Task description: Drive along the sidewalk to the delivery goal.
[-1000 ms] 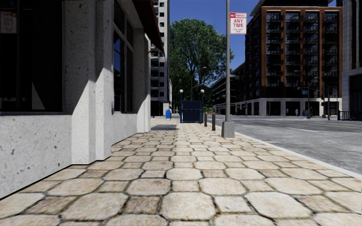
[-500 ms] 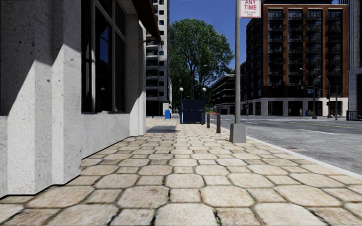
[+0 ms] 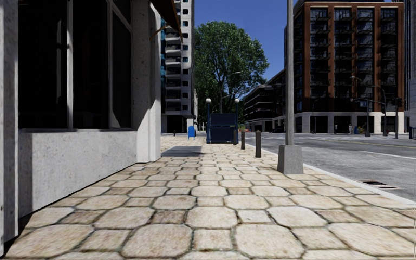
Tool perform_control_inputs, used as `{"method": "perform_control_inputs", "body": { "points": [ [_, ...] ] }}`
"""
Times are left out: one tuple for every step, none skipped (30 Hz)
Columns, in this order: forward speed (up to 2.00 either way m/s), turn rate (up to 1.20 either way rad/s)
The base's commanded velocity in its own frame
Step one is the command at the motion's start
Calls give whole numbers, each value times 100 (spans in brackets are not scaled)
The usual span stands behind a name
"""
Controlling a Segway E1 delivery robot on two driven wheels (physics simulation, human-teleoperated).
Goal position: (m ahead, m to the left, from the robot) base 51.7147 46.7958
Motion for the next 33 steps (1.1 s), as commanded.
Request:
{"method": "perform_control_inputs", "body": {
  "points": [
    [200, 0],
    [200, 0],
    [200, 0],
    [200, 0],
    [200, 0],
    [200, 0],
    [200, 0],
    [200, 0],
    [200, 0],
    [200, 0],
    [200, 0],
    [200, 0],
    [200, 0],
    [200, 0],
    [200, 0],
    [200, 0],
    [200, 0],
    [200, 0],
    [200, 0],
    [200, 0],
    [200, 0],
    [200, 0],
    [200, 0],
    [200, 0],
    [200, 0],
    [200, 0],
    [200, 0],
    [200, 0],
    [200, 0],
    [200, 0],
    [200, 0],
    [200, 0],
    [200, 0]
  ]
}}
